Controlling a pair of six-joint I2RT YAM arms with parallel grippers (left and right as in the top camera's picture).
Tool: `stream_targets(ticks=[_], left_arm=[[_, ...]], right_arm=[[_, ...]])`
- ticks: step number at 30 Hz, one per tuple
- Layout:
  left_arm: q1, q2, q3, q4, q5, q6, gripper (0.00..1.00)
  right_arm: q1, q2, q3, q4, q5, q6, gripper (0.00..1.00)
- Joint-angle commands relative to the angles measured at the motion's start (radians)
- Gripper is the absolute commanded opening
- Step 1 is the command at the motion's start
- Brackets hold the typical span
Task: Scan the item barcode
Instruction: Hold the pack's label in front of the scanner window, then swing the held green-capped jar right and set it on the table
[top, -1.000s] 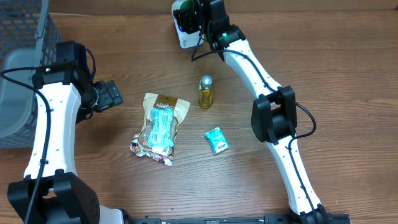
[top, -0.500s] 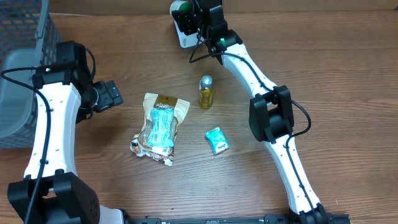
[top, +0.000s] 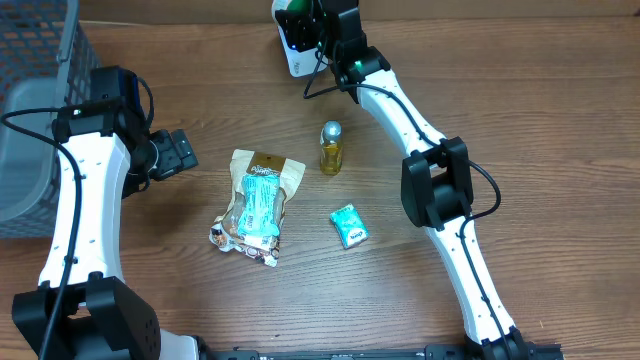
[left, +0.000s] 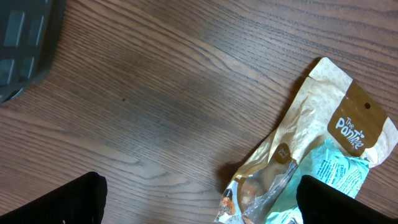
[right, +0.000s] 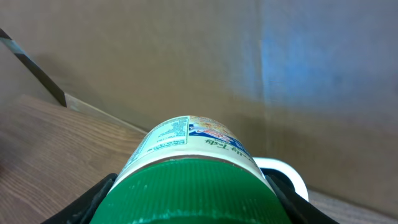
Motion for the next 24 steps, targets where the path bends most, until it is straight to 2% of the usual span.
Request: stream_targets(ticks=[1,6,15,24], left_arm=[[0.0,0.0,0.005,0.0,-0.003,0.0,1.0],[0.0,0.0,0.005,0.001,-0.002,0.0,1.0],[0.0,0.0,0.005,0.0,-0.002,0.0,1.0],[0.0,0.0,0.005,0.001,-0.002,0.0,1.0]], right_arm=[[-0.034,-0.134,0.022,-0.028,-0.008,0.029,0.04],[-0.06,-0.28,0.022,-0.194,-0.039,0.029,0.04],[-0.15,-0.538,0.022,-0.55,-0.324,0.03,0.06],[-0.325,-0.676,0.022,-0.965,-0.34,0.029,0.06]])
